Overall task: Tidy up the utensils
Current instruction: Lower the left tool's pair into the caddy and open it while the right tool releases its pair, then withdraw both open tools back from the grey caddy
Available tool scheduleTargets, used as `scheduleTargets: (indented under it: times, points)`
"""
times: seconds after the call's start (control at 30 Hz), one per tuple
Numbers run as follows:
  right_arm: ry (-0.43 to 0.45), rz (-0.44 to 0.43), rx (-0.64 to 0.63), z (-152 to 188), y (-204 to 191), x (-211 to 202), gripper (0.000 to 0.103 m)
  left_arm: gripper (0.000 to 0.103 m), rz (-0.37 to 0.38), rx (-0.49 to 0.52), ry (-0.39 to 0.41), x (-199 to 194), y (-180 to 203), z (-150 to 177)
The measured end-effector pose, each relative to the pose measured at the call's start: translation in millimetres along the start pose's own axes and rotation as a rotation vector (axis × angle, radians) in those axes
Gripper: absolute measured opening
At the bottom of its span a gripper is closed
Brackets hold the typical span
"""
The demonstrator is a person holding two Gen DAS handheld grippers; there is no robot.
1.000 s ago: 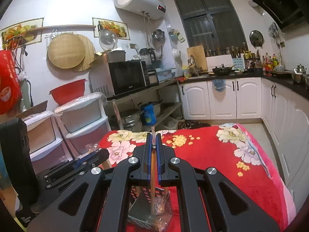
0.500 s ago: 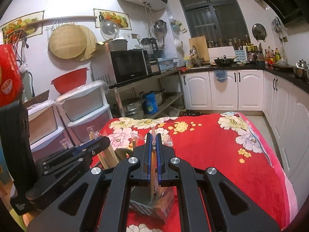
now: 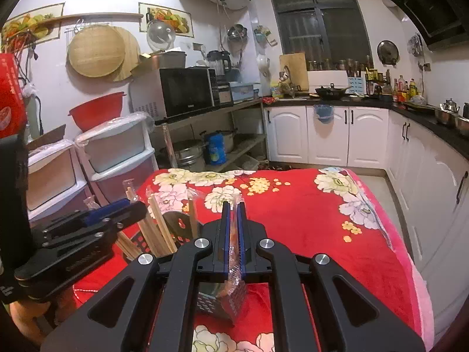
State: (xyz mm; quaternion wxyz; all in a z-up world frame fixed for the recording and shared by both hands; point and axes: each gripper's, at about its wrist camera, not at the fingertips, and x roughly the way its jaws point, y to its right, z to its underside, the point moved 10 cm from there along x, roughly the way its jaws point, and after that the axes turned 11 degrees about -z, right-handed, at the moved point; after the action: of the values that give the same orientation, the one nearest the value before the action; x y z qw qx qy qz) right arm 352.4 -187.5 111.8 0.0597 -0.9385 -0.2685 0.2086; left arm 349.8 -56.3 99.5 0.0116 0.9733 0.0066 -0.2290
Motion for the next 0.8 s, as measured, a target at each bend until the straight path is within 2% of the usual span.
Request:
scheduleTargets:
  times: [0.07, 0.2, 0.53, 0.6, 0.8]
  points:
    - [-0.004, -0.003, 0.001, 2, -1, -2, 0.023, 0.033, -0.003, -0.008, -0.007, -5, -3, 1]
    - [-0.02, -0.008, -0.009, 7, -6, -6, 0.023, 0.04, -0.014, -0.009, -0.006, -14, -9, 4]
    - [-0.01, -0.015, -0.018, 7, -20, -31, 0.035, 0.06, -0.039, -0.035, -0.003, -38, -22, 10]
    - [-0.011, -0.017, -0.03, 8, -23, -36, 0.038, 0.068, -0.039, -0.041, 0.001, -43, -24, 12]
    - [0.007, -0.008, -0.064, 16, -35, -53, 0.06, 0.084, -0.043, -0.057, -0.001, -55, -31, 21]
